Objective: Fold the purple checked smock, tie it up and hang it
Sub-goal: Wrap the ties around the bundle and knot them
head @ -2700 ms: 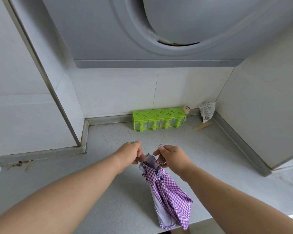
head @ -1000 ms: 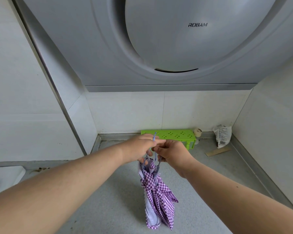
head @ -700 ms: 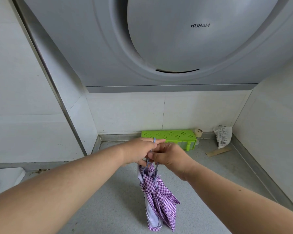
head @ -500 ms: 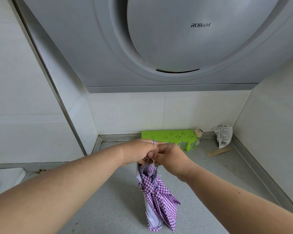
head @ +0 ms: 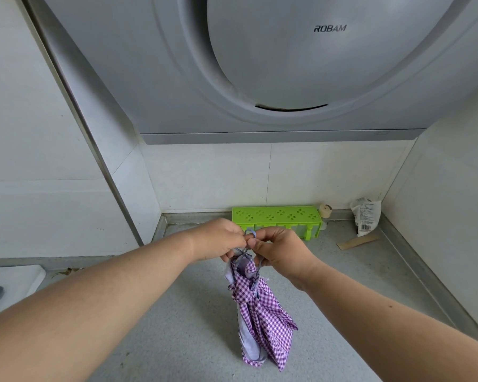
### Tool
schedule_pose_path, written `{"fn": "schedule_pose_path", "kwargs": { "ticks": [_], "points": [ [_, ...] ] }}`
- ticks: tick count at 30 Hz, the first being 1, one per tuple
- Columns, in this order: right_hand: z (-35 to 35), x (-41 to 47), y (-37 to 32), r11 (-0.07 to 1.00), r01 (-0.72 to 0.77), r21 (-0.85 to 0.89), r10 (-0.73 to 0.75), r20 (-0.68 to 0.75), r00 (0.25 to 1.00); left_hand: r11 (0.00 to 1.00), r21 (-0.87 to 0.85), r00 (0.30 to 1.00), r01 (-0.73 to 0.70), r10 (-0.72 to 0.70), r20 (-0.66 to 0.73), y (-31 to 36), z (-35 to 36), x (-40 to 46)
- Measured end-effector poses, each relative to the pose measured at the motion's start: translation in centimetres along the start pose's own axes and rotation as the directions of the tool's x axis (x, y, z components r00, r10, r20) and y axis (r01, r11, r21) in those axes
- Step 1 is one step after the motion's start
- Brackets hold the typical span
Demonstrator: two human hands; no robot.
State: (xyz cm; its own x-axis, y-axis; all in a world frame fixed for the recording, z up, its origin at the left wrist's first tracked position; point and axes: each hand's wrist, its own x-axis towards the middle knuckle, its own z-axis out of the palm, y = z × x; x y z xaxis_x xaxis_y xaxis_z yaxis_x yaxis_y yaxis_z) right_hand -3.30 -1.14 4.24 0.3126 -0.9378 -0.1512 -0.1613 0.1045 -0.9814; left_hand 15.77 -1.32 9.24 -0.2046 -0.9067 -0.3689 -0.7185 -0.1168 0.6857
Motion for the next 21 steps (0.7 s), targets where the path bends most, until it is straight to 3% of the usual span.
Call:
{"fn": "schedule_pose_path", "kwargs": {
  "ticks": [4,9,16,21],
  "points": [
    [0.0,-0.1,0.1,1.000,-0.006,0.021,0.007,-0.029,1.000,0.993,0.111,0.999,-0.039,0.040,-0.004,-0.7,0.3,0.2],
    [-0.1,-0.3,0.1,1.000,-0.022,-0.001,0.022,-0.071,0.997,0.997,0.075,0.999,-0.025,0.023,0.033,-0.5,0.7,0.0],
    [-0.5,-0.7,0.8,0.975,0.005,-0.223,-0.016,-0.046,0.999,0.995,0.095,0.997,0.002,-0.009,0.079,0.4,1.4,-0.3],
    [-0.5,-1.0,0.9,0.967,0.016,-0.255,-0.032,-0.058,0.998,0.954,0.292,0.998,-0.063,0.063,0.012,1.0,1.3,-0.8]
  ]
}}
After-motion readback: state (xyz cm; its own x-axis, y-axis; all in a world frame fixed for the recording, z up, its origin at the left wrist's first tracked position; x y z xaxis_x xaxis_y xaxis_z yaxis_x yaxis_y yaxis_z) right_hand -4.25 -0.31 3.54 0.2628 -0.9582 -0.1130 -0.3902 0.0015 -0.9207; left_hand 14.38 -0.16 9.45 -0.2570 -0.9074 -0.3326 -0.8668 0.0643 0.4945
